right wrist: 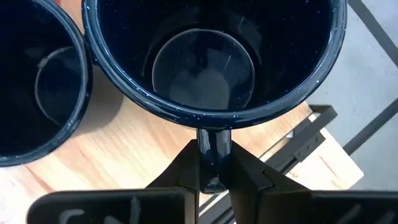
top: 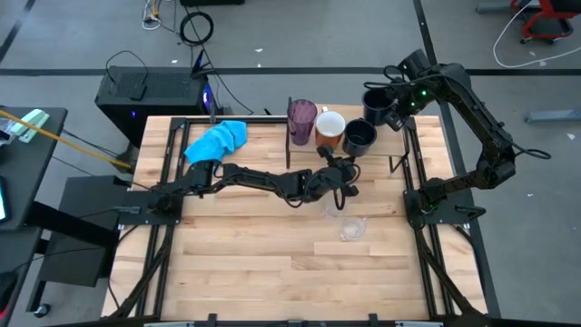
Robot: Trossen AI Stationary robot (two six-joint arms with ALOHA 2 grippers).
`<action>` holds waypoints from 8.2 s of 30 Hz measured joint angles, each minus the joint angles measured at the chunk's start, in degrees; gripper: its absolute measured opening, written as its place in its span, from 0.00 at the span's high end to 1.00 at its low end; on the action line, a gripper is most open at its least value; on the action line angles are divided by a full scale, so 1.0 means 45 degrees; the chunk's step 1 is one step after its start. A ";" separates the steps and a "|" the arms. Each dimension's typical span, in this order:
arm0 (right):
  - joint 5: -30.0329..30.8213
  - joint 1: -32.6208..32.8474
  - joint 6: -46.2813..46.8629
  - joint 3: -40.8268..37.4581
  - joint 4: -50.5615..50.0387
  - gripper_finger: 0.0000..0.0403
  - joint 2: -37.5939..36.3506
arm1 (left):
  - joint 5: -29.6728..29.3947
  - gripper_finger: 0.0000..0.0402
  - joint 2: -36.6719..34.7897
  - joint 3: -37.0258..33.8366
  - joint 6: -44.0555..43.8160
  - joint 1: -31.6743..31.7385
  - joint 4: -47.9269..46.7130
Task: Stack small to large cups/mugs on shelf
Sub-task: Put the dark blue mug on the shelf, then put the transparent mug on the shelf
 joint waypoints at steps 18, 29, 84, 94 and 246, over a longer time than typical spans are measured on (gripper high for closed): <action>0.0530 -0.0012 -0.0098 0.0000 -0.0396 0.86 0.0015 | 0.0535 0.96 0.0000 0.0000 -0.0381 0.0251 0.0122; 0.0175 0.0534 0.0202 0.0000 -0.0842 0.86 0.0019 | 0.0533 0.95 0.0000 -0.0005 -0.0325 0.0260 0.0111; -0.1976 -0.0272 -0.3852 -0.1428 0.2504 0.86 0.0029 | 0.0914 0.98 -0.0010 -0.0015 -0.0670 0.0397 0.0159; -0.2205 -0.0262 -0.3518 -0.1428 0.2499 0.86 0.0358 | 0.0919 0.94 -0.0029 -0.0015 -0.0670 0.0378 0.0159; -0.0472 0.8171 0.1011 -0.2325 0.3343 0.55 -0.4449 | 0.4693 0.99 -0.3611 -0.0329 -0.2864 -0.2104 -1.1335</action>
